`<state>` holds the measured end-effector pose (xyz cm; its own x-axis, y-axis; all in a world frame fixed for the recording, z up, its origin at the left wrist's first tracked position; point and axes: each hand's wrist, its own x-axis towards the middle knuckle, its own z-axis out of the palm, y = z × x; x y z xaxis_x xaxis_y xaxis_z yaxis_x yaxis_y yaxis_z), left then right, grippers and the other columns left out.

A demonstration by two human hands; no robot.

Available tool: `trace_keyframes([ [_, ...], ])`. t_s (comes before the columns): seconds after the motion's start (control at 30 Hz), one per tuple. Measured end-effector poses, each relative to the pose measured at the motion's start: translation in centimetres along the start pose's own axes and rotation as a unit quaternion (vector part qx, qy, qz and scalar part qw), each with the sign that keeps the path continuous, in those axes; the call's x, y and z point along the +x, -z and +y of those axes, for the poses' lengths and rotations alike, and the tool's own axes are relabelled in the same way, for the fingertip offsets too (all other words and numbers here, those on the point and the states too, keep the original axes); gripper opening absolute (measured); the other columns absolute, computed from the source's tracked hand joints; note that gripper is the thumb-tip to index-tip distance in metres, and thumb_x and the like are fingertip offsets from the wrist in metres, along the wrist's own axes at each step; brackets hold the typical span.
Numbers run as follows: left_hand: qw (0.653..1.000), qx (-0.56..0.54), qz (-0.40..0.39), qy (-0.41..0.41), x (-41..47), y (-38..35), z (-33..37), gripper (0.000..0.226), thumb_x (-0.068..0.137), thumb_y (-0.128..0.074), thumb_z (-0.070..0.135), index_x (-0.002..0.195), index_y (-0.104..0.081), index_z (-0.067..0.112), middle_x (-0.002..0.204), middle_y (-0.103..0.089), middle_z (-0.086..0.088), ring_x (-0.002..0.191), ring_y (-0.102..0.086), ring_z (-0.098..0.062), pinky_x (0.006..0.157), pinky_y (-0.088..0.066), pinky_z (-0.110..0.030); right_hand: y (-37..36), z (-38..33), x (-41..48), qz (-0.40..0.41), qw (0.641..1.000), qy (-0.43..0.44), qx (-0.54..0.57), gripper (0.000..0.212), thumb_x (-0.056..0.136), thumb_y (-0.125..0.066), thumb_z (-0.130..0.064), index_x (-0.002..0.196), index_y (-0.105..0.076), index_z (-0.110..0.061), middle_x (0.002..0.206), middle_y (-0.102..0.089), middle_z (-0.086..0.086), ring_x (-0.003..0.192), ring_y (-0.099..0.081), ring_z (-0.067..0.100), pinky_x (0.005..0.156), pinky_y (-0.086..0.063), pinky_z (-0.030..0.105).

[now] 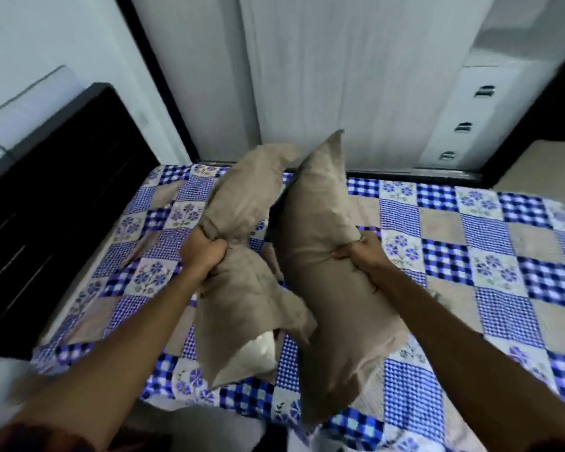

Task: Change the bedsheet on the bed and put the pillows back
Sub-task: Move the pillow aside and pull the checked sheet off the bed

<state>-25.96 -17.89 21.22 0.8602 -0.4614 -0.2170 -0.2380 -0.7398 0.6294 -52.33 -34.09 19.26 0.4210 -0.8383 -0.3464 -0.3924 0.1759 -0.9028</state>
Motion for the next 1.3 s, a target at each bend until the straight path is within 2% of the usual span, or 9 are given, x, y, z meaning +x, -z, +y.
trace_keyframes([
  [0.1, 0.997, 0.005, -0.071, -0.042, -3.9, -4.7, 5.2, 0.056, 0.076, -0.067, 0.04, 0.123, -0.061, 0.009, 0.118, -0.066, -0.019, 0.109, -0.061, -0.04, 0.091, -0.049, -0.041, 2.5, 2.0, -2.1, -0.009, 1.0, -0.002, 0.019, 0.026, 0.071, -0.073, 0.012, 0.071, -0.072, -0.014, 0.056, -0.066, 0.0, 0.045, -0.055, 0.007, 0.041, -0.04, 0.016],
  [0.27, 0.987, 0.022, -0.114, -0.113, -8.8, -12.7, 9.9, 0.073, 0.076, -0.072, 0.05, 0.133, -0.051, 0.01, 0.125, -0.06, -0.017, 0.116, -0.058, -0.04, 0.09, -0.047, -0.041, 8.2, 5.3, -3.6, 0.059, 0.997, -0.01, 0.048, 0.022, 0.068, -0.075, 0.01, 0.075, -0.073, -0.01, 0.063, -0.068, 0.001, 0.056, -0.059, 0.014, 0.047, -0.044, 0.021],
  [0.4, 0.977, 0.008, -0.158, -0.145, -11.9, -17.1, 12.6, 0.066, 0.077, -0.074, 0.048, 0.127, -0.056, 0.01, 0.121, -0.063, -0.017, 0.11, -0.06, -0.038, 0.085, -0.046, -0.036, 13.3, 6.6, -4.8, 0.098, 0.993, -0.026, 0.065, 0.021, 0.07, -0.073, 0.014, 0.083, -0.072, -0.002, 0.06, -0.067, -0.003, 0.056, -0.06, 0.01, 0.049, -0.047, 0.02],
  [0.57, 0.966, 0.023, -0.166, -0.197, -16.0, -20.9, 16.3, 0.055, 0.071, -0.07, 0.05, 0.109, -0.061, 0.012, 0.106, -0.065, -0.015, 0.1, -0.062, -0.038, 0.085, -0.05, -0.038, 19.3, 9.0, -5.7, 0.124, 0.986, -0.041, 0.099, 0.024, 0.07, -0.072, 0.017, 0.083, -0.074, -0.004, 0.07, -0.073, 0.002, 0.065, -0.067, 0.016, 0.059, -0.054, 0.025],
  [0.7, 0.955, 0.005, -0.189, -0.227, -20.2, -23.7, 21.0, 0.044, 0.078, -0.074, 0.026, 0.111, -0.064, 0.0, 0.107, -0.067, -0.022, 0.101, -0.063, -0.04, 0.083, -0.05, -0.038, 25.1, 11.0, -6.3, 0.141, 0.98, -0.049, 0.13, 0.024, 0.07, -0.072, 0.017, 0.082, -0.073, -0.003, 0.076, -0.075, 0.007, 0.069, -0.069, 0.017, 0.066, -0.057, 0.028],
  [0.83, 0.947, 0.039, -0.19, -0.258, -24.1, -27.7, 25.3, 0.045, 0.08, -0.073, 0.025, 0.115, -0.062, -0.002, 0.113, -0.066, -0.024, 0.106, -0.062, -0.04, 0.084, -0.049, -0.039, 31.6, 14.0, -6.8, 0.147, 0.972, -0.054, 0.174, 0.028, 0.07, -0.071, 0.015, 0.098, -0.071, 0.009, 0.096, -0.074, 0.024, 0.084, -0.071, 0.03, 0.078, -0.058, 0.042],
  [1.03, 0.927, 0.128, -0.192, -0.297, -33.1, -37.4, 33.3, 0.053, 0.08, -0.068, 0.035, 0.12, -0.054, 0.003, 0.116, -0.065, -0.025, 0.107, -0.062, -0.045, 0.088, -0.053, -0.046, 45.1, 20.5, -7.3, 0.126, 0.957, -0.078, 0.247, 0.03, 0.076, -0.064, 0.02, 0.093, -0.072, -0.003, 0.08, -0.076, 0.01, 0.073, -0.073, 0.021, 0.061, -0.058, 0.028],
  [1.2, 0.907, 0.226, -0.157, -0.319, -42.1, -46.4, 39.3, 0.061, 0.088, -0.063, 0.041, 0.129, -0.048, -0.001, 0.12, -0.065, -0.021, 0.112, -0.061, -0.04, 0.087, -0.047, -0.041, 57.3, 27.4, -7.3, 0.1, 0.948, -0.13, 0.272, 0.049, 0.059, -0.075, 0.006, 0.107, -0.072, -0.003, 0.096, -0.075, 0.018, 0.082, -0.073, 0.031, 0.074, -0.061, 0.038],
  [1.3, 0.91, 0.211, -0.2, -0.295, -45.4, -53.5, 40.5, 0.069, 0.084, -0.065, 0.049, 0.129, -0.046, 0.001, 0.121, -0.063, -0.023, 0.113, -0.059, -0.042, 0.09, -0.046, -0.042, 62.4, 31.8, -6.5, 0.127, 0.946, -0.169, 0.248, 0.056, 0.057, -0.08, -0.008, 0.113, -0.071, -0.001, 0.103, -0.073, 0.02, 0.092, -0.069, 0.033, 0.081, -0.058, 0.041],
])
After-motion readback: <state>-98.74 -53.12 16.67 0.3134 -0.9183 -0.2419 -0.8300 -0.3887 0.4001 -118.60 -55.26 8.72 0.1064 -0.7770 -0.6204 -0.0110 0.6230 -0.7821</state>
